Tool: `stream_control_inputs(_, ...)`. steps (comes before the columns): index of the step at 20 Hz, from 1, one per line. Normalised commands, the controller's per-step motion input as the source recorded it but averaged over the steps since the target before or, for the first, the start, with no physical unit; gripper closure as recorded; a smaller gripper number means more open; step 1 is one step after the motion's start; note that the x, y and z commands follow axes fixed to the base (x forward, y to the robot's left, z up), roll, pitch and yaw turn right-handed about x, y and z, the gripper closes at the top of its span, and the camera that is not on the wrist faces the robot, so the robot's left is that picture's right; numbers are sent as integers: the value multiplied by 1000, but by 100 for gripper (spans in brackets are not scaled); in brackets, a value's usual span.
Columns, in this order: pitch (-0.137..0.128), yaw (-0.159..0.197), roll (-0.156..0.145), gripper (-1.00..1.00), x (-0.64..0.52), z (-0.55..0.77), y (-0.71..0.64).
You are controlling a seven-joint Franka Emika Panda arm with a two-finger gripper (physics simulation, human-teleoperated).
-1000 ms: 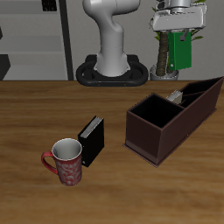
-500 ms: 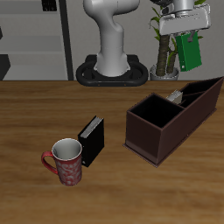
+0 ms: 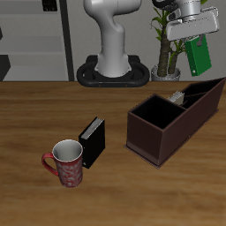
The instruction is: Place the yellow book into the left desk caddy's front compartment and place the green book into the left desk caddy's left compartment and place the black book into the left desk caddy's back compartment
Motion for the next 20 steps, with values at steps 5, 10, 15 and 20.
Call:
stream_control_inputs(5,-36,7,-5,100,187,3,55)
stream_control_inputs(10,-52,16,-27,100,134,24,-3)
stream_control_inputs(15,11,-15,-34,100,308,-78,-54)
stream_control_inputs(20,41,15,5,100,157,-274,94)
